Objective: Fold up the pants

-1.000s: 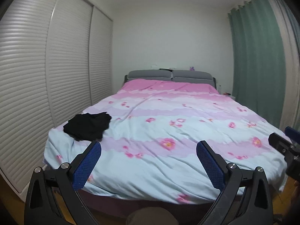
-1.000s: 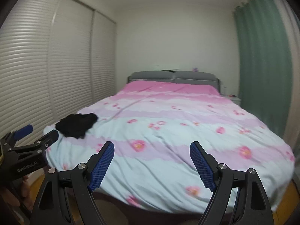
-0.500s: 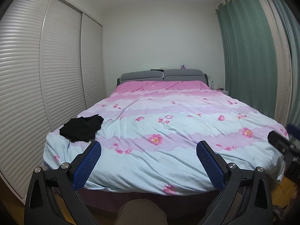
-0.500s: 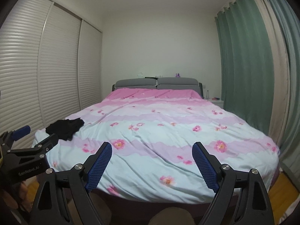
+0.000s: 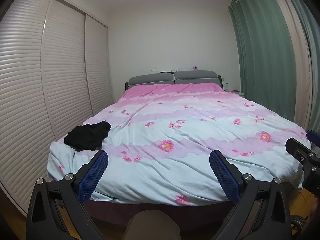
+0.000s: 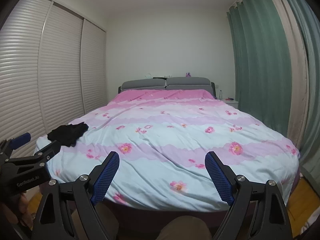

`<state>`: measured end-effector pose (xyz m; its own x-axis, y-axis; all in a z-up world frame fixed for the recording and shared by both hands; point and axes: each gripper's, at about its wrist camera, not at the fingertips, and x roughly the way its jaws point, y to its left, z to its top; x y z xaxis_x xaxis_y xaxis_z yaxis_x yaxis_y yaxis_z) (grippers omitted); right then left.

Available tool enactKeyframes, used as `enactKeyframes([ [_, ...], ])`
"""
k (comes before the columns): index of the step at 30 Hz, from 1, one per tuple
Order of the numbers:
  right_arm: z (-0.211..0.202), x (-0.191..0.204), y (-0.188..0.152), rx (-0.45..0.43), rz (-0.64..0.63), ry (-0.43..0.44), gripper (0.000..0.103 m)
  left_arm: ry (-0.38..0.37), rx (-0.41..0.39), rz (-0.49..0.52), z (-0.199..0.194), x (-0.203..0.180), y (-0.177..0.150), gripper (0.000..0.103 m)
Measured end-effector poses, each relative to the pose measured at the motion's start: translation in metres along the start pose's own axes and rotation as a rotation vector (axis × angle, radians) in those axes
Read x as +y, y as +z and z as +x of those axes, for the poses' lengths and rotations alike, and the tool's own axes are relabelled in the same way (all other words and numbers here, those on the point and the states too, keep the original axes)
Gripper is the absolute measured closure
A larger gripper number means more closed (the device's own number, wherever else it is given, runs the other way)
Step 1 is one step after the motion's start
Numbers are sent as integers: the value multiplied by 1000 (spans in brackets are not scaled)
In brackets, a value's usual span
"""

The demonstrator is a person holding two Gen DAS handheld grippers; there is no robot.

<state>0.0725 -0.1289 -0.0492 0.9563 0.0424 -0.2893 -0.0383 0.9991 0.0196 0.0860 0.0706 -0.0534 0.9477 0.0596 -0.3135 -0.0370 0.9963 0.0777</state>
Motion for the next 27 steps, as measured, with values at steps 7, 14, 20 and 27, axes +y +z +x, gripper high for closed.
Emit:
enactKeyframes([
  [7,-1,-2,1,-11,-4,-4,15,-6,-1,2,-1,-1,0,0],
  [14,-2,-4,1,-14,0,-3,15,-4,9,3,-1,-2,-1,0],
  [20,-2,-9,2,-21,5,-10,15,-8,26,5,1,-3,-1,0],
  [27,-3,-11,5,-29,9,-12,15,21,22,-11,-2,-2,-2,0],
])
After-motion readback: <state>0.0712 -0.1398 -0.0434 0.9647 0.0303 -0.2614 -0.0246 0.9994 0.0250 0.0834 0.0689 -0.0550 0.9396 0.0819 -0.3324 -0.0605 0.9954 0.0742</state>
